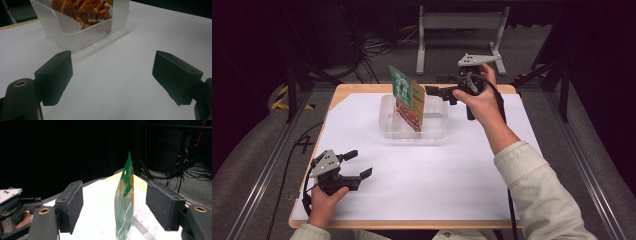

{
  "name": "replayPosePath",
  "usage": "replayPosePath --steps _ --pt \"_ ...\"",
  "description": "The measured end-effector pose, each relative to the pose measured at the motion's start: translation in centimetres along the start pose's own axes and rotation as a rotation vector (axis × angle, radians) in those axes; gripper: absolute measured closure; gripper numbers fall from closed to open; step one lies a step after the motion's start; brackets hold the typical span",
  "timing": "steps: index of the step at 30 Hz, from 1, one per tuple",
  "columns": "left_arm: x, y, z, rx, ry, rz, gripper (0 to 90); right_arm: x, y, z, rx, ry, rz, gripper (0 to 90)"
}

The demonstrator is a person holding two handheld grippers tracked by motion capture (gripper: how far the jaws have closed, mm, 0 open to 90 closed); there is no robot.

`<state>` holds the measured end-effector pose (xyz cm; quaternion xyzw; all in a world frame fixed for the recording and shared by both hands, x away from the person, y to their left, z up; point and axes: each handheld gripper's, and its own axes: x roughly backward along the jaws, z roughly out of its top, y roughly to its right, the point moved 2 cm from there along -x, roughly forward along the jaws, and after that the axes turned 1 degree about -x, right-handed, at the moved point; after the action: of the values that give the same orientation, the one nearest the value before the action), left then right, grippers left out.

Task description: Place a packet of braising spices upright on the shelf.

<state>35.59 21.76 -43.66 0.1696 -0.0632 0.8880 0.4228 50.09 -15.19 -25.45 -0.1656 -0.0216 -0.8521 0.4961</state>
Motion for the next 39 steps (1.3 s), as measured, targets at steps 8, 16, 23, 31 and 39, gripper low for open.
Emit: replayPosePath --steps 8,16,23,31,39 --pt "0.1 -0.1 0.0 -0.001 -0.003 0.004 17.2 3.7 -0.7 -0.5 0.018 0.015 -0.016 29.2" --pt "-0.1 -0.1 0.1 -0.003 -0.001 0.001 17.2 7.2 -1.2 -1.6 0.020 0.038 -0.042 27.9" --pt "0.0 -0.3 0.1 0.006 0.001 0.014 16.4 9.9 -1.2 -2.8 0.016 0.037 -0.084 28.0" --pt "0.1 -0.2 0.1 0.009 0.006 0.016 16.4 12.1 -1.0 -4.8 0.010 0.030 -0.118 25.7" --pt "0.3 -0.2 0.0 0.009 0.007 0.016 16.4 13.0 -1.8 -8.4 0.025 -0.007 -0.135 24.8"
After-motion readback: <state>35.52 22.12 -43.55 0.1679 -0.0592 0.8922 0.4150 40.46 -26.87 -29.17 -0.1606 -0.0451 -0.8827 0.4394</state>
